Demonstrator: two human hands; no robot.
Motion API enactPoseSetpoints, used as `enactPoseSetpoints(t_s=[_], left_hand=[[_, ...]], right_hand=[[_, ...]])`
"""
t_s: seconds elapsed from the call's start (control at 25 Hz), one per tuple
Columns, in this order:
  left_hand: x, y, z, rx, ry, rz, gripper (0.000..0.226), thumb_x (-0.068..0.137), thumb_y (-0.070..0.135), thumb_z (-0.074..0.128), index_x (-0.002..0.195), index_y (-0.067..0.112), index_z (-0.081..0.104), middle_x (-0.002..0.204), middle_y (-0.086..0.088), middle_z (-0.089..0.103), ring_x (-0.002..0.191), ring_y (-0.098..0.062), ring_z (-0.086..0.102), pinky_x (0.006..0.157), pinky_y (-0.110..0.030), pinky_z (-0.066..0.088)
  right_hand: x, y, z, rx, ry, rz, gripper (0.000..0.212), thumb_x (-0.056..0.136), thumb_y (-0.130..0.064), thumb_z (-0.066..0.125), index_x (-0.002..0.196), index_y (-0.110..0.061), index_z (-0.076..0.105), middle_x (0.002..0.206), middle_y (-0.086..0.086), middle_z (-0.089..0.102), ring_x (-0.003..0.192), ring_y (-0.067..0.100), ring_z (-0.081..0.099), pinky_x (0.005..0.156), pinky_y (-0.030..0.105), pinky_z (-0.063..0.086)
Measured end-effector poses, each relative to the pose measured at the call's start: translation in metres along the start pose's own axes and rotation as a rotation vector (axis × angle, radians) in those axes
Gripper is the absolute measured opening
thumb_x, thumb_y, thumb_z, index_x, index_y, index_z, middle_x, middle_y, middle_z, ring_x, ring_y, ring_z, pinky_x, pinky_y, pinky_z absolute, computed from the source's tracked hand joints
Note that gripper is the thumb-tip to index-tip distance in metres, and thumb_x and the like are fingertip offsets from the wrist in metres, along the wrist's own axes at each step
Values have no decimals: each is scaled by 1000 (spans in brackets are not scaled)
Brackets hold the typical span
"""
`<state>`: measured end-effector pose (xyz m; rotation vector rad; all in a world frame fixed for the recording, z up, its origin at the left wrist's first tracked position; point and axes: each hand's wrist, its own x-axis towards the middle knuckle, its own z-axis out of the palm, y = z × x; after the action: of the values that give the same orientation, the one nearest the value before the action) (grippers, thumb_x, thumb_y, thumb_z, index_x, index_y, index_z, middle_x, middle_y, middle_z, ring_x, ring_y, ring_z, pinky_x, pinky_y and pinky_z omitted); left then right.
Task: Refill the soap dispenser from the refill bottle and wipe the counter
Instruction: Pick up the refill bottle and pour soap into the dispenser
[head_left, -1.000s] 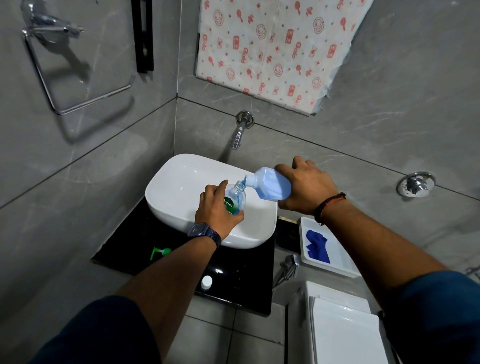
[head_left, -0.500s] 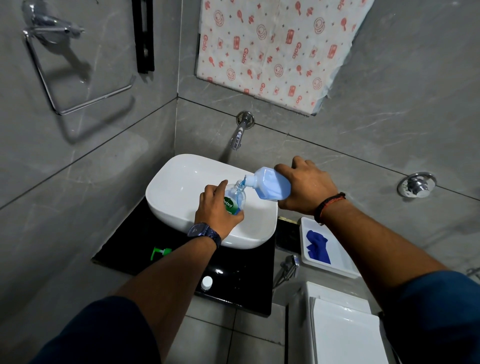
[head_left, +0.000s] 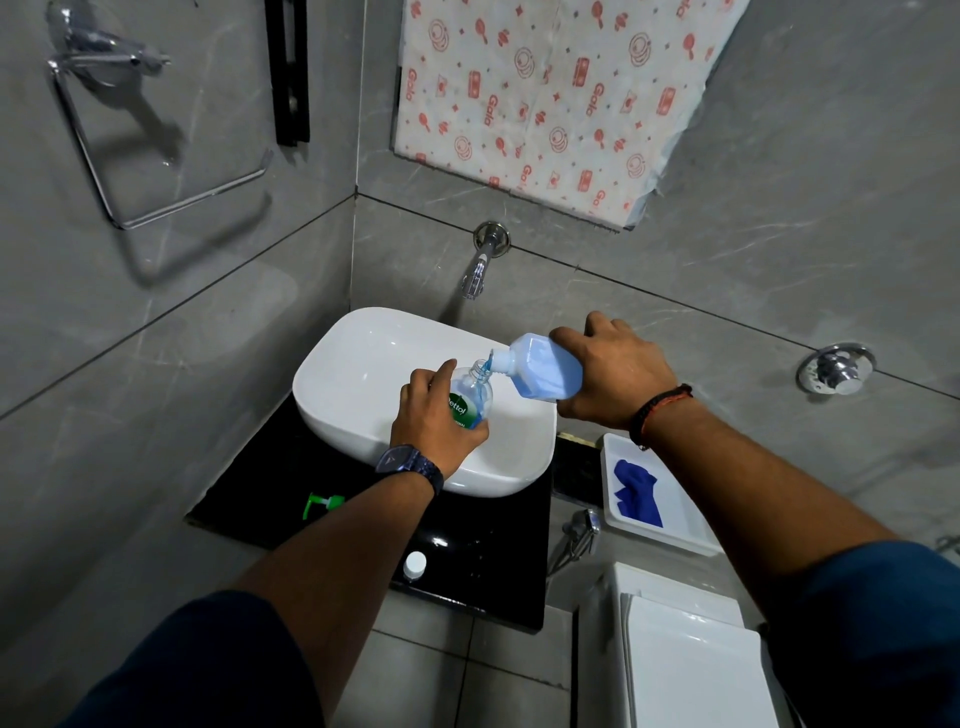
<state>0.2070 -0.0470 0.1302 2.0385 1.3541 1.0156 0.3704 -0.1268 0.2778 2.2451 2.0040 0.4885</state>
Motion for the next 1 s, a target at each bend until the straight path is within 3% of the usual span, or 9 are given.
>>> enactPoseSetpoints(t_s=[1.0], left_hand=[[1,-2,-1,9,-5,-6,89,57,39,81,134,24,38,118,-6,45,107,-26,47,75,-38,49]], right_hand=[[1,-4,-5,4,-21,-11,72,66,-47,76,129,-31,45,104,8,48,96,28,50,65,32,38]])
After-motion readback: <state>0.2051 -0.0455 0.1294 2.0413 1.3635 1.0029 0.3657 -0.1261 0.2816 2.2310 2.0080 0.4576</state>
